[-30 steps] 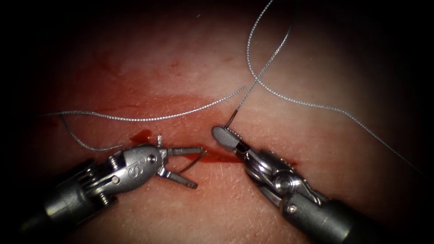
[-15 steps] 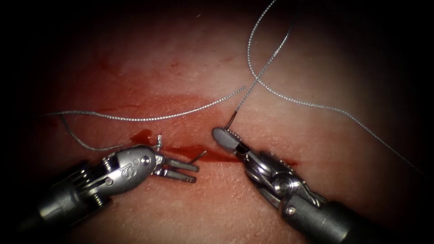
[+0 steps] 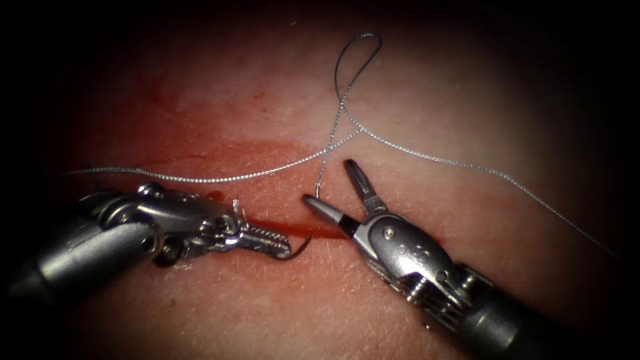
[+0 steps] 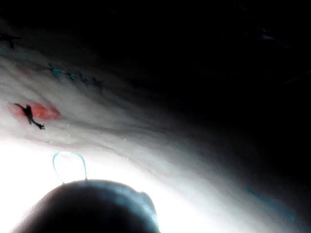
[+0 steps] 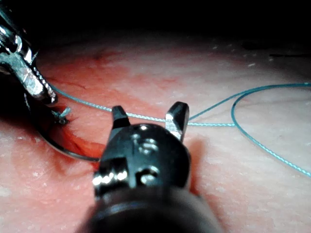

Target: Wound Closure

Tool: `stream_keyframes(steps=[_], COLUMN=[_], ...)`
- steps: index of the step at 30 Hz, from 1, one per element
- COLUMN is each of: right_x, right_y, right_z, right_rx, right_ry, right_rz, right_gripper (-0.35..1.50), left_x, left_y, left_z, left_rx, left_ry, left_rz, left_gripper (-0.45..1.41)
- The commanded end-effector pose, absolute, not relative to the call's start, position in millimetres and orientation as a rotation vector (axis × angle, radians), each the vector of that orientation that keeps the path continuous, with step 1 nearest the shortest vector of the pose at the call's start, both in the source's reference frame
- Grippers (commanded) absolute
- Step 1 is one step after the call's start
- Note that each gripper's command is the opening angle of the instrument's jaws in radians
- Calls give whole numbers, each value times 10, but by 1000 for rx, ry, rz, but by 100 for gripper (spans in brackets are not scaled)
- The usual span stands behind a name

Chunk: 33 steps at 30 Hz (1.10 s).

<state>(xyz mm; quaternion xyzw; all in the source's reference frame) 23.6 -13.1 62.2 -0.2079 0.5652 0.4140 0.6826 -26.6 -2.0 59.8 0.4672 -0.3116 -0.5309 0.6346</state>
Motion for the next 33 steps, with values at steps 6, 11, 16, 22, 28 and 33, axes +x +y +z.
stream_keyframes(steps=[6, 11, 16, 22, 28, 33], right_x=[213, 202, 207, 221, 249, 254], right_y=[-99, -96, -90, -99, -126, -128], right_z=[598, 608, 601, 611, 636, 635], right_rx=[-414, -346, -412, -403, -360, -350], right_ry=[1457, 1540, 1492, 1426, 1372, 1373], right_rz=[674, 440, 421, 289, 257, 272], right_gripper=[136, 131, 133, 126, 123, 121], left_x=[-250, -234, -225, -220, -210, -203], left_y=[25, 39, 46, 60, 87, 103], left_z=[567, 550, 541, 523, 470, 444], left_rx=[1247, 1367, 1459, 1543, 1591, 1556], left_ry=[-649, -610, -581, -599, -769, -917], left_rz=[-1478, -1564, -1594, -1608, -1503, -1445], left_gripper=[-45, -45, -45, -45, -45, -45])
